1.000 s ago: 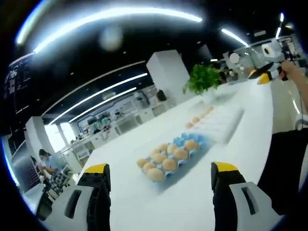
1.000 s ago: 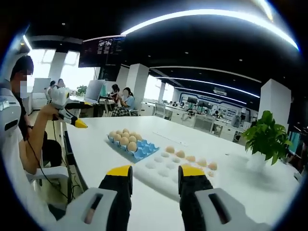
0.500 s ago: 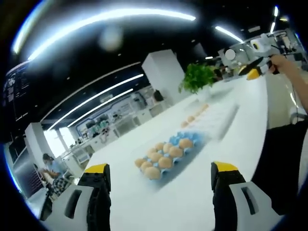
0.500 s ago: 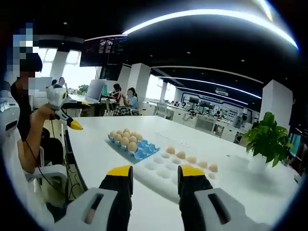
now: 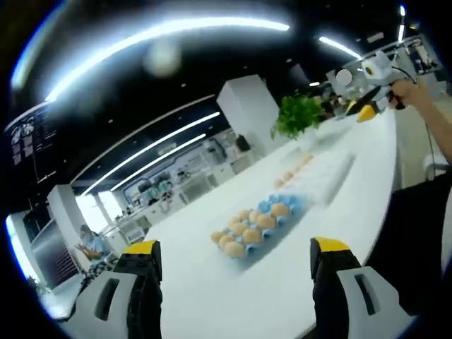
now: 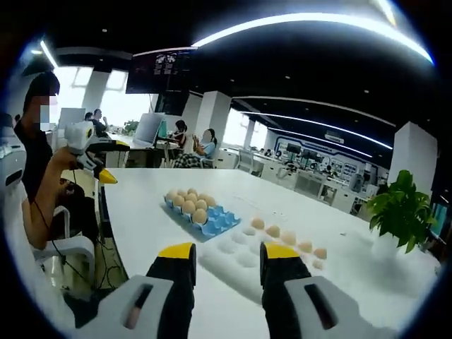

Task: Pick up the eggs on the table and place them into the egg tray on the table

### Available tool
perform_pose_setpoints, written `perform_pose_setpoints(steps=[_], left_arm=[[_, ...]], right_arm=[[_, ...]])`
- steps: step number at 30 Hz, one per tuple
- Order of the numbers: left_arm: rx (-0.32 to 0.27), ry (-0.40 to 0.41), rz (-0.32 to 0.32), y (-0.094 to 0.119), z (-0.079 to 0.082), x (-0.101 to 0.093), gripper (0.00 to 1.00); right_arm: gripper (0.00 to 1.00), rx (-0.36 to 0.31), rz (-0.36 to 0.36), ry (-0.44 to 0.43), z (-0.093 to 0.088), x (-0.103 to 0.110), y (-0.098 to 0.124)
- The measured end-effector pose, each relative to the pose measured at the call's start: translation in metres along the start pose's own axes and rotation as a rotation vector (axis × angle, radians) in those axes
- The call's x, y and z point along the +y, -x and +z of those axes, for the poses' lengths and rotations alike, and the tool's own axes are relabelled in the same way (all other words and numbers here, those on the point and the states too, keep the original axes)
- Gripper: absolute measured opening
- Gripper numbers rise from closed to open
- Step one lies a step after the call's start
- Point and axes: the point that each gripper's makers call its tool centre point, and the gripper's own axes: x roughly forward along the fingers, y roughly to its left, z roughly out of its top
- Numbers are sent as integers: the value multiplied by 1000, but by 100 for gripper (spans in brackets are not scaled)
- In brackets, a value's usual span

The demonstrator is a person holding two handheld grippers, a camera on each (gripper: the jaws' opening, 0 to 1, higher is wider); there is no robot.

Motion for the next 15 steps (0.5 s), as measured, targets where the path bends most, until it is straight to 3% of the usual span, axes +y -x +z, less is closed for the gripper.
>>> perform_pose_setpoints(steps=[4,9,15], left_arm=[[14,16,36,14,-4,6,89],[65,15,63,36,-15,10,90],[46,24,89,38,-9,16,89]], right_arm=[[40,-14,9,-9,5,2,-6],[40,-12,50,3,8,21,-7],[42,-28,43,-2,12,18,-1]])
